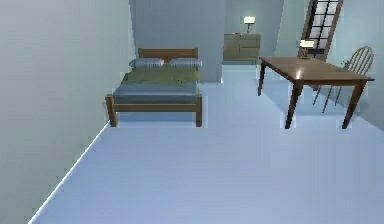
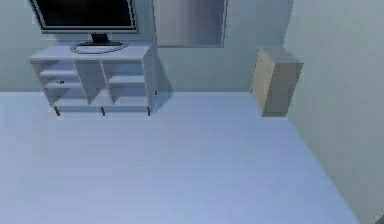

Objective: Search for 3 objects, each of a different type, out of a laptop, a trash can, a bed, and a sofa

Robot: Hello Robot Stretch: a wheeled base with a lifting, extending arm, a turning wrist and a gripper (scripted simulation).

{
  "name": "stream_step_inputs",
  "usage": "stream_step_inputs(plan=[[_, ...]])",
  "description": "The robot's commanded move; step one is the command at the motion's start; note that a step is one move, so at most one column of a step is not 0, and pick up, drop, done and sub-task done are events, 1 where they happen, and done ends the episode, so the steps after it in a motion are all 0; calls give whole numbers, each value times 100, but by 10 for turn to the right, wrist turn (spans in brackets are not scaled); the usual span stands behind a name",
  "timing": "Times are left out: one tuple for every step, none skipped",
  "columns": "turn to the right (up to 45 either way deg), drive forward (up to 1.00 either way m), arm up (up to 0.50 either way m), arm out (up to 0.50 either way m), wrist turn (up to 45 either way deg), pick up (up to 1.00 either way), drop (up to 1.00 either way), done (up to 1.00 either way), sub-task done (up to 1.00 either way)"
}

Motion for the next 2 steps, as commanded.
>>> stream_step_inputs(plan=[[180,0,0,0,0,0,0,0,0],[0,20,0,0,0,0,0,0,0]])
